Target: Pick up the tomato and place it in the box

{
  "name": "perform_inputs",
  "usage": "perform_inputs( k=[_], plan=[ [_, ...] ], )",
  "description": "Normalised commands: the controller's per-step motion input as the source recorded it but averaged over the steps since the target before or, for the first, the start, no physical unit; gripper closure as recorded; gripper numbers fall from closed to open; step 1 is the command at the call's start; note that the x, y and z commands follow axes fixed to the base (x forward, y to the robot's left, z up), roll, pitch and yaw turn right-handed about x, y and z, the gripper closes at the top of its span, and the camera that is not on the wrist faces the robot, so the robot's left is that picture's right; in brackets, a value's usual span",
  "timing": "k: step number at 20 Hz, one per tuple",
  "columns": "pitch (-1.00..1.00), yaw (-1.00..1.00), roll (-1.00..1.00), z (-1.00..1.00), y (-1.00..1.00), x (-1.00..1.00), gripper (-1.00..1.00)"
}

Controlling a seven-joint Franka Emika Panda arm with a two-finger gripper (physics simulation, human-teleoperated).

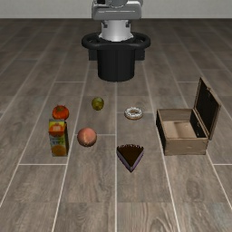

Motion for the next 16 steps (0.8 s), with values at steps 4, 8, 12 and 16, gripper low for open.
perform_inputs(
  k=[4, 8, 12, 16],
  plan=[
    [0.00, 0.00, 0.00, 0.00, -1.00, 0.00, -1.00],
    [0.00, 0.00, 0.00, 0.00, -1.00, 0.00, -1.00],
    [0.00, 0.00, 0.00, 0.00, -1.00, 0.00, -1.00],
    [0.00, 0.00, 0.00, 0.00, -1.00, 0.00, -1.00]
  ],
)
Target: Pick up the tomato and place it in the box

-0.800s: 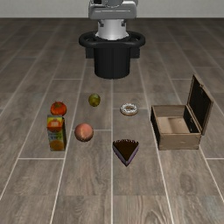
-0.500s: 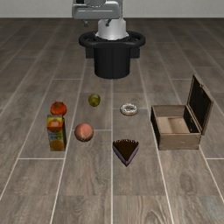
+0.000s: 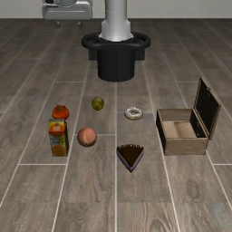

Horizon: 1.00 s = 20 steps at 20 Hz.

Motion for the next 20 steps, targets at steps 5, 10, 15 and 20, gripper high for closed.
perform_inputs(
  k=[5, 10, 15, 20],
  plan=[
    [0.00, 0.00, 0.00, 0.00, -0.80, 0.20, -1.00],
    [0.00, 0.00, 0.00, 0.00, 0.00, 1.00, -1.00],
    [0.00, 0.00, 0.00, 0.00, 0.00, 1.00, -1.00],
    [0.00, 0.00, 0.00, 0.00, 0.00, 1.00, -1.00]
  ],
)
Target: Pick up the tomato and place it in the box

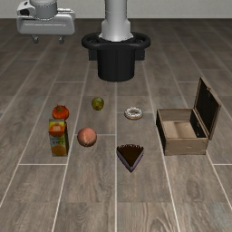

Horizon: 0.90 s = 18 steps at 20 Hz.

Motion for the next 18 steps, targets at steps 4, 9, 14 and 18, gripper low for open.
perform_inputs(
  k=[4, 9, 14, 18],
  plan=[
    [0.00, 0.00, 0.00, 0.00, 0.25, 0.75, -1.00],
    [0.00, 0.00, 0.00, -0.40, 0.20, 0.40, -1.00],
    [0.00, 0.00, 0.00, -1.00, 0.00, 0.00, -1.00],
    [0.00, 0.00, 0.00, -1.00, 0.00, 0.00, -1.00]
  ],
)
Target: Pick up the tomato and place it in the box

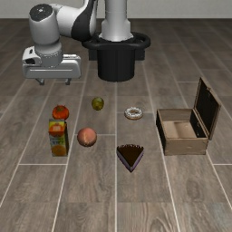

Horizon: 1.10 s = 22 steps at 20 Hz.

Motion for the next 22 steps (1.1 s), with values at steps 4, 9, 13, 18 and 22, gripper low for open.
perform_inputs(
  k=[4, 9, 13, 18, 22],
  plan=[
    [0.00, 0.00, 0.00, -1.00, 0.00, 0.00, -1.00],
    [0.00, 0.00, 0.00, -1.00, 0.00, 0.00, -1.00],
    [0.00, 0.00, 0.00, 0.00, 0.00, -1.00, -1.00],
    [0.00, 0.00, 0.00, -0.80, 0.00, -0.20, -1.00],
    [0.00, 0.00, 0.00, 0.00, 0.00, 0.00, 1.00]
  ],
)
